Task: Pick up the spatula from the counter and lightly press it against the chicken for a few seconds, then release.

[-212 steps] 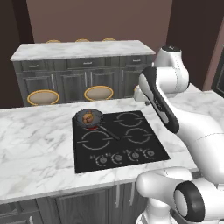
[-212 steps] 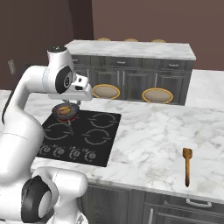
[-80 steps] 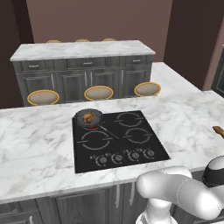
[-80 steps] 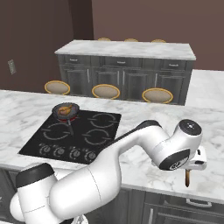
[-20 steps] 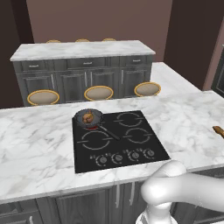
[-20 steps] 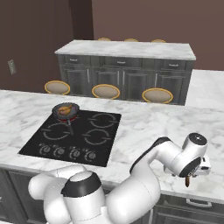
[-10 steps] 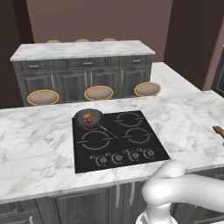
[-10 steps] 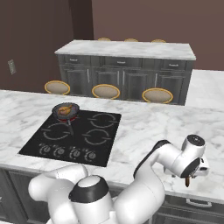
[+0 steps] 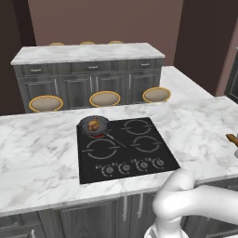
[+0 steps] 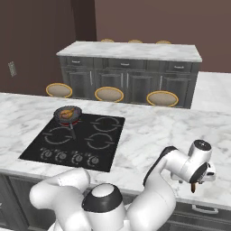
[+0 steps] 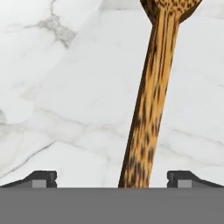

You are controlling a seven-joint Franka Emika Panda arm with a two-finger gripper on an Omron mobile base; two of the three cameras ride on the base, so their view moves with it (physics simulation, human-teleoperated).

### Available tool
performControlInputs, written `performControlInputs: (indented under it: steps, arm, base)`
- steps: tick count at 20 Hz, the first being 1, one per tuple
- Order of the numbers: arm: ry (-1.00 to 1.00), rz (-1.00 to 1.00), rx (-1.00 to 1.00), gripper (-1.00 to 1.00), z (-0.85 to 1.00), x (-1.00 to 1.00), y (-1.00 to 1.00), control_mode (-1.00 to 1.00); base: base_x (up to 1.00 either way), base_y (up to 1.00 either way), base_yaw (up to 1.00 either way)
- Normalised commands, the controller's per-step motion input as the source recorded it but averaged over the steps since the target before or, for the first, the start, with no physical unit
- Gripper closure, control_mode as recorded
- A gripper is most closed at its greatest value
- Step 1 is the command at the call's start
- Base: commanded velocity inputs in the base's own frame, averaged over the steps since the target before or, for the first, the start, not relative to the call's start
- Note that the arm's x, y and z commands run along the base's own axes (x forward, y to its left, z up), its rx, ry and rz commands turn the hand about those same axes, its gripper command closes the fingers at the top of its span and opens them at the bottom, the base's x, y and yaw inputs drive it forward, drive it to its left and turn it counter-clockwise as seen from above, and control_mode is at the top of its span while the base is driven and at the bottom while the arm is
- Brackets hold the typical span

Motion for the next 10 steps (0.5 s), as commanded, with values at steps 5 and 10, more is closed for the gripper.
performControlInputs:
  steps: [5,10]
  arm:
    - [0.02,0.03,0.0,-1.0,-0.27,0.18,-0.09,-1.0]
    - [0.03,0.03,0.0,1.0,-0.31,0.09,-0.05,-1.0]
  base:
    - [0.0,0.0,0.0]
    - [0.0,0.0,0.0]
